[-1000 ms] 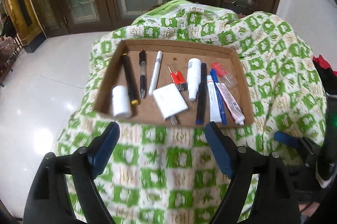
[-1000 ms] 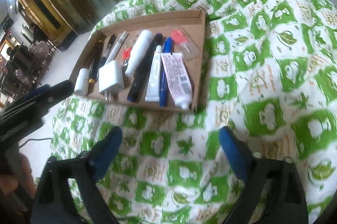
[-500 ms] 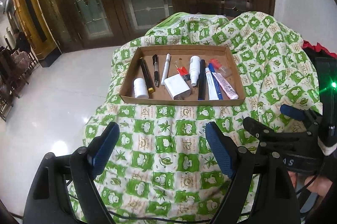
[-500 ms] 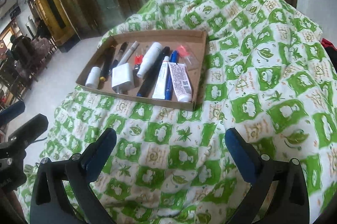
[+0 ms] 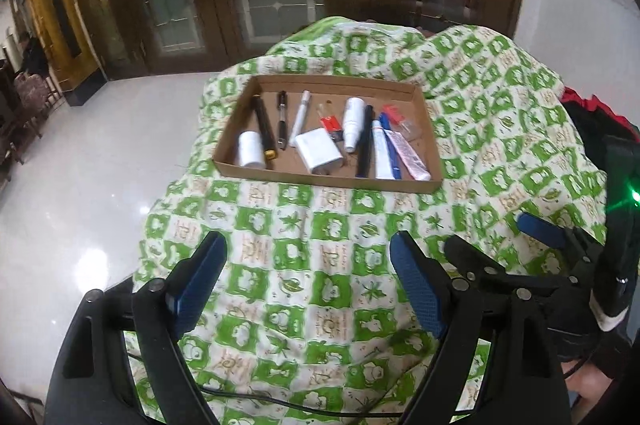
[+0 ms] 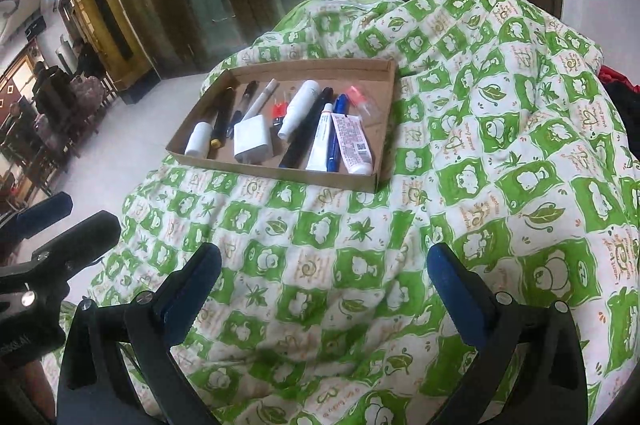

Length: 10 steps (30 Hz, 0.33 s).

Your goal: Organize rigid objects

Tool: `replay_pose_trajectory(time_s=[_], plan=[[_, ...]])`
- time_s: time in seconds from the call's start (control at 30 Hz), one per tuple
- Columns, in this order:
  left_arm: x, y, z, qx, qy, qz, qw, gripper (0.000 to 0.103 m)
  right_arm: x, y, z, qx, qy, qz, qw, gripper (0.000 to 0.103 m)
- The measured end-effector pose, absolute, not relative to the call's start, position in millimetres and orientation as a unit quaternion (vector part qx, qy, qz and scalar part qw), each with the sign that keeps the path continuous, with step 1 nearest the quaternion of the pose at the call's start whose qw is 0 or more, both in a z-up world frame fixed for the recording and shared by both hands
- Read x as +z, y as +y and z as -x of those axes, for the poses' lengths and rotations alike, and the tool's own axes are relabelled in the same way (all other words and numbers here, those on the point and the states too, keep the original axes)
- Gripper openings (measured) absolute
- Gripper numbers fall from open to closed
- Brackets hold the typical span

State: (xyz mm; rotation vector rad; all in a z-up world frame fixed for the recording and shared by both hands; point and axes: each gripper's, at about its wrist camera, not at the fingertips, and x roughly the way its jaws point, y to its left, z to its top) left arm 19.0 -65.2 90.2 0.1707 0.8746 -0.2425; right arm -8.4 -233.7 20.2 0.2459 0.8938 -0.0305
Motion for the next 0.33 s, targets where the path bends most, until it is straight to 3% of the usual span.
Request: replay_pose_trajectory(time_s=[0.33], plan=[[94.4, -57.9, -19.5, -0.069, 0.394, -0.103, 0.911, 0.087, 19.9, -233.4, 8.0, -0.014, 0.433, -0.119, 0.893, 0.101]])
